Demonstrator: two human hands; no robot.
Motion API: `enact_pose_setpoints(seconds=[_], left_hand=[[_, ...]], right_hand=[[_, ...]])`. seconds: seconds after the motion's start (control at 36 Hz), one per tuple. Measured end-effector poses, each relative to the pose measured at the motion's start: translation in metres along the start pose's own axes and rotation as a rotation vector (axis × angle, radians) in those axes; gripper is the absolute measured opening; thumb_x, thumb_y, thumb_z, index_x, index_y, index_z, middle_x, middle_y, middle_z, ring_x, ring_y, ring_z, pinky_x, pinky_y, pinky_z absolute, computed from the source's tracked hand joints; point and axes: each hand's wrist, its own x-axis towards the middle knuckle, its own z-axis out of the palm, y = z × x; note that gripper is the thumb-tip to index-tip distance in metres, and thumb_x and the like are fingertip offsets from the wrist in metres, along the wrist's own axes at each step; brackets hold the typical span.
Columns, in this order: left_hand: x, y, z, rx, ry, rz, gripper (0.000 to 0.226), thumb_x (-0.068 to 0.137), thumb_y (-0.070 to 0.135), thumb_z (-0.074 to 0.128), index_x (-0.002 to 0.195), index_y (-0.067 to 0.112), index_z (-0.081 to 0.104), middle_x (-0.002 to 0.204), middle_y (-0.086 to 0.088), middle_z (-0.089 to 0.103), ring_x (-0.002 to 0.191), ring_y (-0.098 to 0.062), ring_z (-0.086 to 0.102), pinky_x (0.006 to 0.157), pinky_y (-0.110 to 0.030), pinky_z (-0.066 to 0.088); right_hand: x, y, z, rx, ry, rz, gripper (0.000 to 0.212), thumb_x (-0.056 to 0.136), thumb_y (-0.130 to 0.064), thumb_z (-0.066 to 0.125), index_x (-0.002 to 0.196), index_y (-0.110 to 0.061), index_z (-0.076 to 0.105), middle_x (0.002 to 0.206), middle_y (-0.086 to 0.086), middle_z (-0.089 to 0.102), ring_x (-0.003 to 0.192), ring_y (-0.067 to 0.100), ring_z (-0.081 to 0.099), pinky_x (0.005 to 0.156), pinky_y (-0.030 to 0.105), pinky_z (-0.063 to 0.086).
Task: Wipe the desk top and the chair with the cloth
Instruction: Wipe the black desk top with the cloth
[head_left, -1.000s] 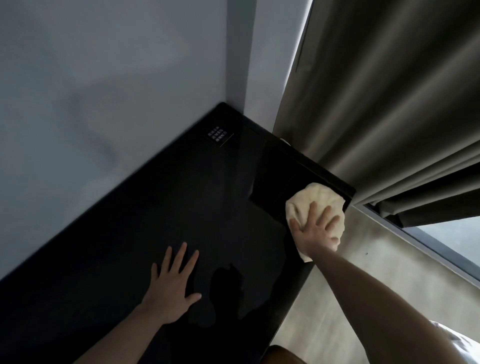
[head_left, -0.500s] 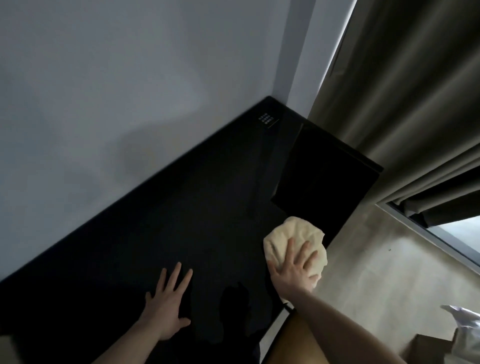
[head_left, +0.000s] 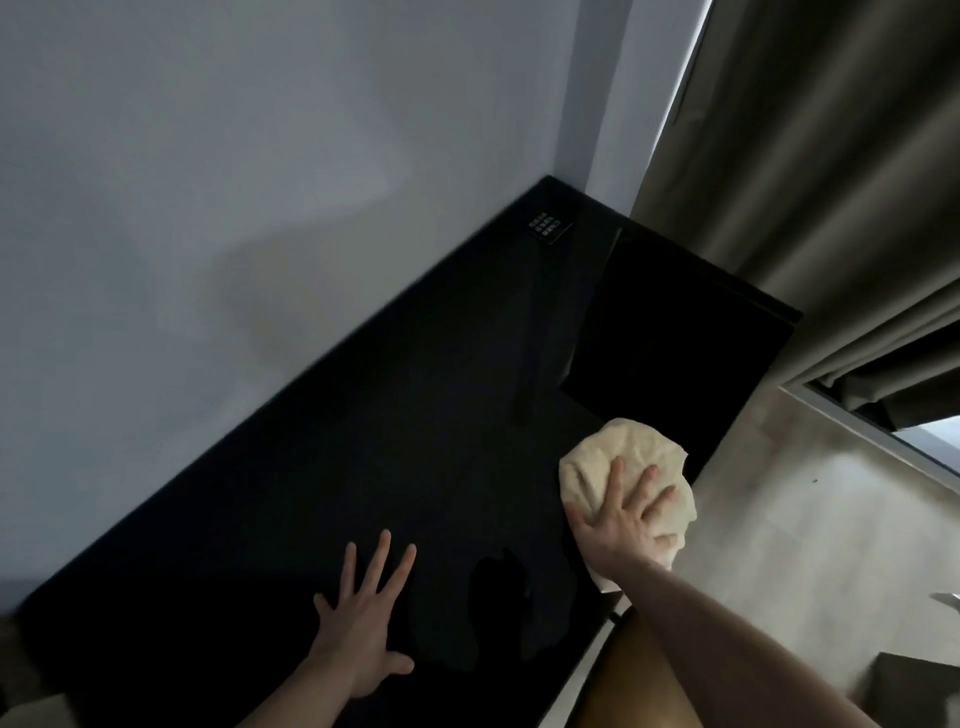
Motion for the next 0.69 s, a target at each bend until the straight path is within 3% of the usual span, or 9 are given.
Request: enact_pose_setpoints(seconds=[0.36,0.69], left_hand=[[-0.025,-0.027,0.026,0.057,0.048,0.085,0.108,0.092,0.044,0.068,0.156,0.041,-0.018,0.159,0.009,-0.039,0.151,-0.029,-0.026,0.122,-0.061,0.009],[-0.09,-0.139,0.1,0.112,0.118,0.112,0.105,0.093,0.042,0.068,0.158,0.038,-0.014,0.161,0.005,-0.035,0.152,-0.03,-0.022,0.123,-0.059,0.008]], right_hand=[[-0.037,-0.009,0.011,-0.008,0.007,0.018,0.085,0.094,-0.075,0.022,0.154,-0.038,-0.026,0.158,0.005,-0.041,0.146,0.037,-0.036,0.116,0.07,0.0],[-0.175,-0.03,0.137,0.051,0.024,-0.038,0.083,0.096,-0.07,0.026,0.156,-0.038,-0.021,0.159,0.005,-0.04,0.145,0.038,-0.037,0.116,0.072,0.003]])
